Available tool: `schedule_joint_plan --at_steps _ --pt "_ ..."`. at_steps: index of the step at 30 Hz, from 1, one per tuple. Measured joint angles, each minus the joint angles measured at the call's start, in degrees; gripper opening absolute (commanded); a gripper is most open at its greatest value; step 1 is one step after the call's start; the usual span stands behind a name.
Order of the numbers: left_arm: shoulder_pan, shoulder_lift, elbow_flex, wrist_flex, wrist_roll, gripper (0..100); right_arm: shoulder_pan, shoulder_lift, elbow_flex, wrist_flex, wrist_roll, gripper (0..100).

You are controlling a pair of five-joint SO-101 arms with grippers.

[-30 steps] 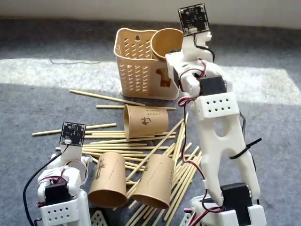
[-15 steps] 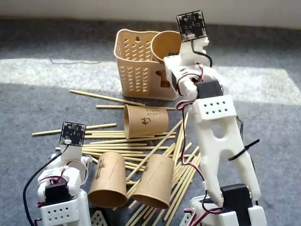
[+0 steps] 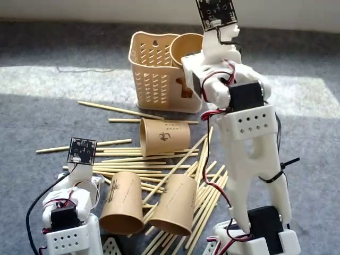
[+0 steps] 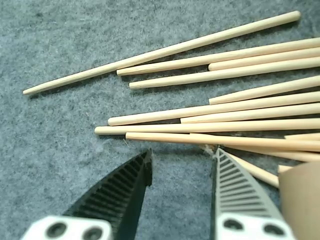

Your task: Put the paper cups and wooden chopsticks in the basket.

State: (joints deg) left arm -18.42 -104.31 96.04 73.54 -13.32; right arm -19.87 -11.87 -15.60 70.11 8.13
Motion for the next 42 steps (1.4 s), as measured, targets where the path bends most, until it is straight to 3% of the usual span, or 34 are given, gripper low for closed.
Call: schedule_joint_plan --at_steps 13,20,26,42 --pt "0.0 0.0 0.0 0.0 0.0 19 -0.1 -0.1 -2.4 21.3 0.0 0.5" --pt "0.0 0.0 0.0 0.0 0.0 19 -0.2 -8.8 1.8 24.5 0.0 0.5" --pt "0.0 0.0 0.0 0.0 0.0 19 -0.2 -21.9 16.4 22.9 0.0 0.5" --pt "0.0 0.0 0.0 0.0 0.0 19 -0.2 -54.2 63.2 3.3 0.0 0.6"
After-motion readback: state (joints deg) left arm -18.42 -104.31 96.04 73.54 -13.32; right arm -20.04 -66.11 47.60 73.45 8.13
